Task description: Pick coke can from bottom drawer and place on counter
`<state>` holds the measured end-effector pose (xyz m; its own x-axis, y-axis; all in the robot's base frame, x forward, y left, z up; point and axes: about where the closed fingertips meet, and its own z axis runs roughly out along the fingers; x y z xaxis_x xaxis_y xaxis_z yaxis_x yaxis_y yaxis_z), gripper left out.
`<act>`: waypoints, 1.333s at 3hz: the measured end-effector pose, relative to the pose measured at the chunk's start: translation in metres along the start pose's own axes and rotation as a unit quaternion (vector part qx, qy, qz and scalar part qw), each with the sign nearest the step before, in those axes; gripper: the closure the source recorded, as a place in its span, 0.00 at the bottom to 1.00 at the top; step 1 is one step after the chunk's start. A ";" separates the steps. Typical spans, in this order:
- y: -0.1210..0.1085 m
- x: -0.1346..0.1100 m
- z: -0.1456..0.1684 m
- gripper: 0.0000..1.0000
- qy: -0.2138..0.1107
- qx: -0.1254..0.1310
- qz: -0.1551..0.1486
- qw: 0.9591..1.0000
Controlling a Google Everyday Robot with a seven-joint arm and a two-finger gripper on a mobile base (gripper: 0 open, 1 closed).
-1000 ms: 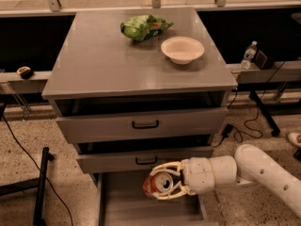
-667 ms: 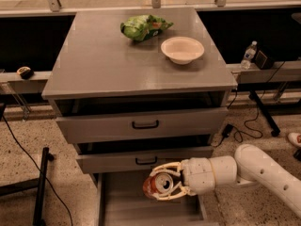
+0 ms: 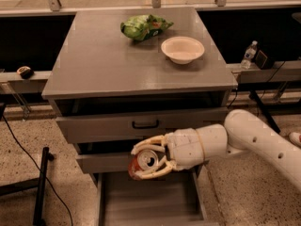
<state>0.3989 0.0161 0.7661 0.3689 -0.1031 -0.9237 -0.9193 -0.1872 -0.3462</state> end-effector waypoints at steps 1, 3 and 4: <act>-0.023 -0.029 0.003 1.00 0.031 -0.002 0.010 0.999; -0.039 -0.040 0.024 1.00 0.048 -0.033 0.020 0.998; -0.105 -0.082 0.059 1.00 0.115 -0.068 0.017 0.991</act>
Offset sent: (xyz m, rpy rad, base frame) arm 0.0097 0.0100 0.0328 -0.0580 0.0081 -0.0191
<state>0.4565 0.1017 0.8689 0.3746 -0.3288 -0.8669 -0.9104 -0.3077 -0.2767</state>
